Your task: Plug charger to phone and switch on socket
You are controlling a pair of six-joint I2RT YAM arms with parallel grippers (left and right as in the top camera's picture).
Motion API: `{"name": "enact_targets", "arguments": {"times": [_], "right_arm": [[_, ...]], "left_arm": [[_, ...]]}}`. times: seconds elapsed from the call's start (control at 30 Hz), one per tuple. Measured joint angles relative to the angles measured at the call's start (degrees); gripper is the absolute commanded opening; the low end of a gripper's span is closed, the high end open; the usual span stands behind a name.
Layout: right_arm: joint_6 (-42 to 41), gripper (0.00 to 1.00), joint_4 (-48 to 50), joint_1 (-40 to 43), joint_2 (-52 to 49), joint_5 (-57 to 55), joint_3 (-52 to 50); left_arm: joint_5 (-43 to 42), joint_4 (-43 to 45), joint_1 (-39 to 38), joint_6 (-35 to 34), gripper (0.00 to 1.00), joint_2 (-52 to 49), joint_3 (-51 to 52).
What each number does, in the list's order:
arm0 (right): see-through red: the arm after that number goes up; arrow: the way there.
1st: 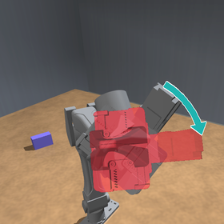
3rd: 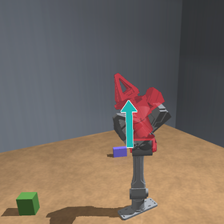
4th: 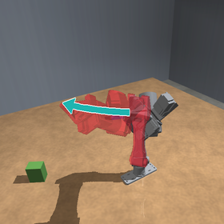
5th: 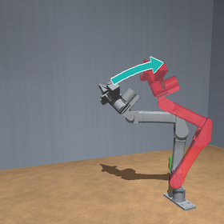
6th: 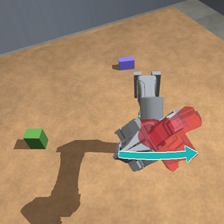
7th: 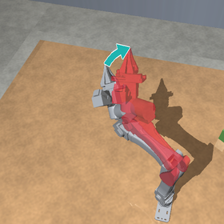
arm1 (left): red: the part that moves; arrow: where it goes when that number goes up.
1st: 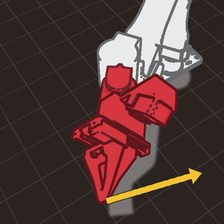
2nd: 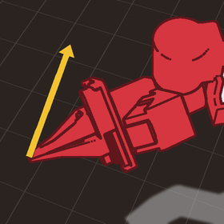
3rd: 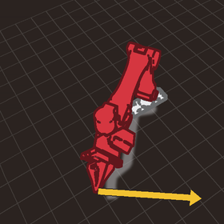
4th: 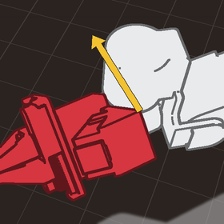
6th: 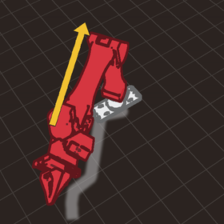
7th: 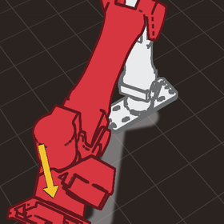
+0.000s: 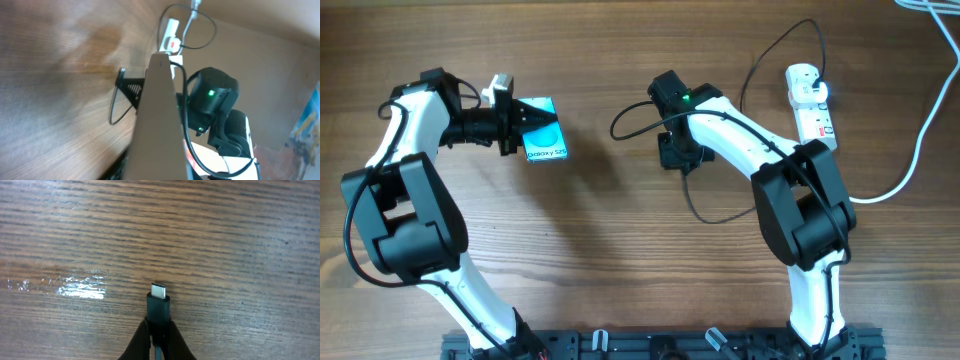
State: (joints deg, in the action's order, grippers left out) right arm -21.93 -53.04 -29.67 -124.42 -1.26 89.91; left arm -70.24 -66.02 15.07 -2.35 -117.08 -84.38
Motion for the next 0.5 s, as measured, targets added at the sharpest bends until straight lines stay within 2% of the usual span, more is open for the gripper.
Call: {"name": "enact_targets", "arguments": {"times": [0.07, 0.2, 0.33, 0.5], "right_arm": [[2.5, 0.04, 0.1, 0.4, 0.0, 1.3, 0.0], [7.8, 0.04, 1.0, 1.3, 0.7, 6.4, -0.4], [13.6, 0.04, 0.8, 0.7, 4.2, 18.3, -0.9], [18.4, 0.04, -0.2, 0.3, 12.7, 32.1, -0.9]], "left_arm": [[-0.4, 0.0, 0.0, 1.0, 0.04, 0.0, 0.0], [-7.3, -0.9, 0.0, 6.8, 0.04, 0.0, 0.0], [-13.9, -1.1, 0.0, 11.8, 0.04, 0.0, 0.0], [-16.5, -1.1, 0.0, 15.3, 0.04, 0.0, 0.0]]}}
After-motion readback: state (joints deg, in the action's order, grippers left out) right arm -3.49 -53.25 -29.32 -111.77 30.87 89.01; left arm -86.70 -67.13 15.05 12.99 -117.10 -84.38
